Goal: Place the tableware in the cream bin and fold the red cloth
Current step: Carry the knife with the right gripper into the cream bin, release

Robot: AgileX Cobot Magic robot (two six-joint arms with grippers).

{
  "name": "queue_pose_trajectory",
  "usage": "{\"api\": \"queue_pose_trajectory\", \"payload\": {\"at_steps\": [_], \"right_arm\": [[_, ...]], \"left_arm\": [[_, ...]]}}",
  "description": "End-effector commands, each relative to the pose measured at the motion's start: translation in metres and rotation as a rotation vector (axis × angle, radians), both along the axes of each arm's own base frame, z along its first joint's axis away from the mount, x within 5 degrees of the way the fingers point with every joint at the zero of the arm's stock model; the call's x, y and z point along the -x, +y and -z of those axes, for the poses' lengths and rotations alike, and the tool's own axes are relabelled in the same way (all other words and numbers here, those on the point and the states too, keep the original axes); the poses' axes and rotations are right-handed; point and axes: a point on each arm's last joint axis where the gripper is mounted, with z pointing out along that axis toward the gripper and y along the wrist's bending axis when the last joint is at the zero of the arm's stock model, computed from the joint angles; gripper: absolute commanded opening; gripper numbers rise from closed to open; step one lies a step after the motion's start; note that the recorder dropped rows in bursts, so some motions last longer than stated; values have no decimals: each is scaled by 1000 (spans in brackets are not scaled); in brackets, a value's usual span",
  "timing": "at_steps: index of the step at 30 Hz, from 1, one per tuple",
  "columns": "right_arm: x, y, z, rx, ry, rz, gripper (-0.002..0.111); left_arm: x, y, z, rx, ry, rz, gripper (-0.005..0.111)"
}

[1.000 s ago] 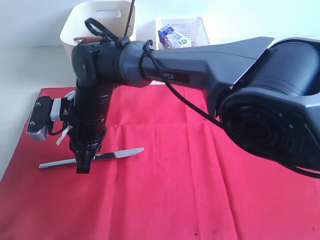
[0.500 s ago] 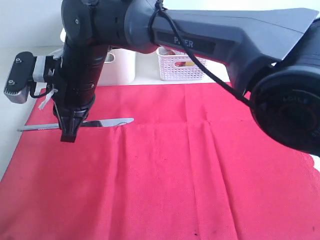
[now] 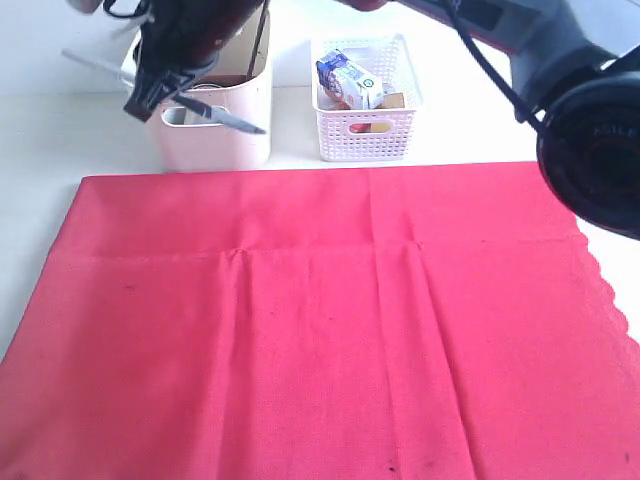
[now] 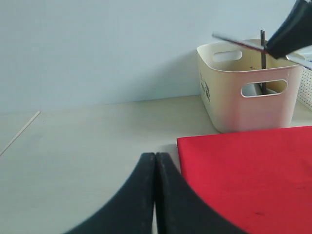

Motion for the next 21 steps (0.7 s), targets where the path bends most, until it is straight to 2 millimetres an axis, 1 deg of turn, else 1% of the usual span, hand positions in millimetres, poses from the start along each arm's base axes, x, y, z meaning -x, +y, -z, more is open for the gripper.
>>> {"api": "queue_pose_trajectory", "payload": {"at_steps": [1,4,9,11,15,18,21], "right_arm": [[-35,-17,-31,-245,-56,163,0],[-49,-25,-40,-358,-56,226,0],[-66,-37,-47,-437,-111,294,0],[-69,-37,-47,-466,-123,313,0],[-79,-35,-39,-531,-163,366,0],[-86,-31,-26,-589,-140,415,0],[-90,-30,-16,-604,-143,439,0]], "left_arm": [[0,0,-1,8,-8,6,1],[0,0,-1,8,-8,6,1],[0,0,-1,8,-8,6,1],[0,0,-1,8,-8,6,1],[0,0,-1,8,-8,6,1],[0,0,-1,8,-8,6,1],[0,0,-1,8,-8,6,1]]}}
